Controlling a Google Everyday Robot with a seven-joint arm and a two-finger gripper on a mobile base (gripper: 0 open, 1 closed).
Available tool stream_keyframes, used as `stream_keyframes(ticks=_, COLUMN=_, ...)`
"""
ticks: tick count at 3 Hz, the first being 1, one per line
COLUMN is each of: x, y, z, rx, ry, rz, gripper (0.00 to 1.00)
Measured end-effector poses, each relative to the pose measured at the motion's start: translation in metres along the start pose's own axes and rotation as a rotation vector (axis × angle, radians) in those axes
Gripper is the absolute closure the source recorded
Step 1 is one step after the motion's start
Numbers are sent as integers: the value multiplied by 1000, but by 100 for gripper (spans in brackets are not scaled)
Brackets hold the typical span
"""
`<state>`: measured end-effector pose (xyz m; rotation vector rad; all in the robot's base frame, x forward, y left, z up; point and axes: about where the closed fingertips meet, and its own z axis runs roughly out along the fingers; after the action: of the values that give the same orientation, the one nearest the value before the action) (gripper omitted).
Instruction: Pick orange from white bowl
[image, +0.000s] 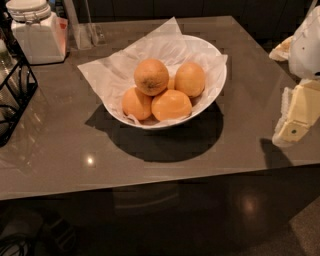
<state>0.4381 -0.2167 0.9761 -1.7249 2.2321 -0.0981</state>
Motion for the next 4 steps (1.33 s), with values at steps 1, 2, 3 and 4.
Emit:
stream_keyframes(ticks=1, x=0, y=0, z=0, rx=0, ry=0, rz=0, gripper=0)
stream_keyframes(ticks=2, x=-16, y=-11, z=3, rx=-10, ry=-44, rz=-23, gripper=0)
stream_keyframes(ticks=3, x=-58, y=-29, z=16, rx=-56, ry=-121, rz=-100, gripper=0)
stream_keyframes(ticks=4, x=-107, y=-42, z=29, rx=-106, ry=-200, rz=-183, gripper=0)
